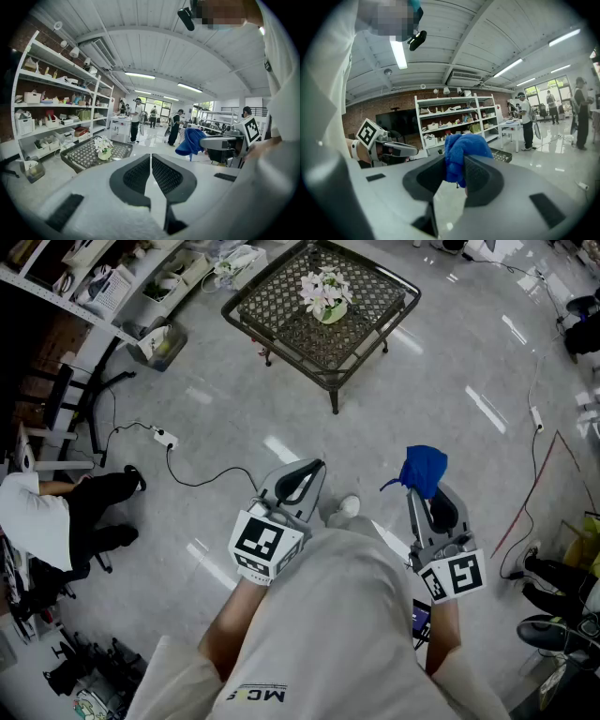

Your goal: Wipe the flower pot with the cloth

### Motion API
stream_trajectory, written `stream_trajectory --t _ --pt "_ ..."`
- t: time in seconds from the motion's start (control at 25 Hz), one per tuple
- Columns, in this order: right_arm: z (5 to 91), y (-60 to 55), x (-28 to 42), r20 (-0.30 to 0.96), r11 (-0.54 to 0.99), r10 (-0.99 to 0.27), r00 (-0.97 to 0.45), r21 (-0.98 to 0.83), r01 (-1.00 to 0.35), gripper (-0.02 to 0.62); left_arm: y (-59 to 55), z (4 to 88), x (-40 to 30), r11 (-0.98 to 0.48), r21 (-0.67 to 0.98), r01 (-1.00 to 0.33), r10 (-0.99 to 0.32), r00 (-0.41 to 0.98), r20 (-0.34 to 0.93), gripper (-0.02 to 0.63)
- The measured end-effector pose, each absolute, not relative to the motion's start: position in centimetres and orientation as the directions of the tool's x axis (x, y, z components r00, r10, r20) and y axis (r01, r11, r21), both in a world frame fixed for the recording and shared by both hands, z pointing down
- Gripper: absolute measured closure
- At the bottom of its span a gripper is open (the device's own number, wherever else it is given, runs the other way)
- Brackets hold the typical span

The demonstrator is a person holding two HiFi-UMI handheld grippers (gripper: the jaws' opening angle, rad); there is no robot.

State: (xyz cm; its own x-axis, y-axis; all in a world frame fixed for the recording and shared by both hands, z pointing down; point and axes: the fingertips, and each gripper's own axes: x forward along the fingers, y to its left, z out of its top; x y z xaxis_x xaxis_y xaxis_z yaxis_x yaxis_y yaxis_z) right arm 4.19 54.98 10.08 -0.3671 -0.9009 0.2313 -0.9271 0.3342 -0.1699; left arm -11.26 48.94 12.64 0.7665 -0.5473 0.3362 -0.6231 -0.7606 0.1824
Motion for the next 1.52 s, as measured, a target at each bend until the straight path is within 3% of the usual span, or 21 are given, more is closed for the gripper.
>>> stream_trajectory --t 0.6,0.92,1.2,1.52 --pt "10.7 48.7 6.6 0.203 0.381 -0.888 -0.413 -0.178 -0.907 0.485 44.1 14.1 -9.3 -0.732 0.177 -0.658 -0.577 0.737 0.353 0.574" --pt "11.2 35.2 6.5 0.210 0.396 -0.877 -0.433 -0.197 -0.897 0.480 30.9 15.8 -8.7 -0.700 0.230 -0.676 -0.600 0.731 0.324 0.573" --pt "11.1 19.9 7.6 0.243 0.437 -0.852 -0.464 -0.161 -0.885 0.480 16.6 15.7 -6.6 -0.727 0.226 -0.648 -0.558 0.750 0.356 0.573" --pt "10.6 10.1 8.5 0.234 0.491 -0.820 -0.522 -0.180 -0.852 0.480 7.3 17.2 -5.4 -0.694 0.204 -0.691 -0.587 0.706 0.396 0.574"
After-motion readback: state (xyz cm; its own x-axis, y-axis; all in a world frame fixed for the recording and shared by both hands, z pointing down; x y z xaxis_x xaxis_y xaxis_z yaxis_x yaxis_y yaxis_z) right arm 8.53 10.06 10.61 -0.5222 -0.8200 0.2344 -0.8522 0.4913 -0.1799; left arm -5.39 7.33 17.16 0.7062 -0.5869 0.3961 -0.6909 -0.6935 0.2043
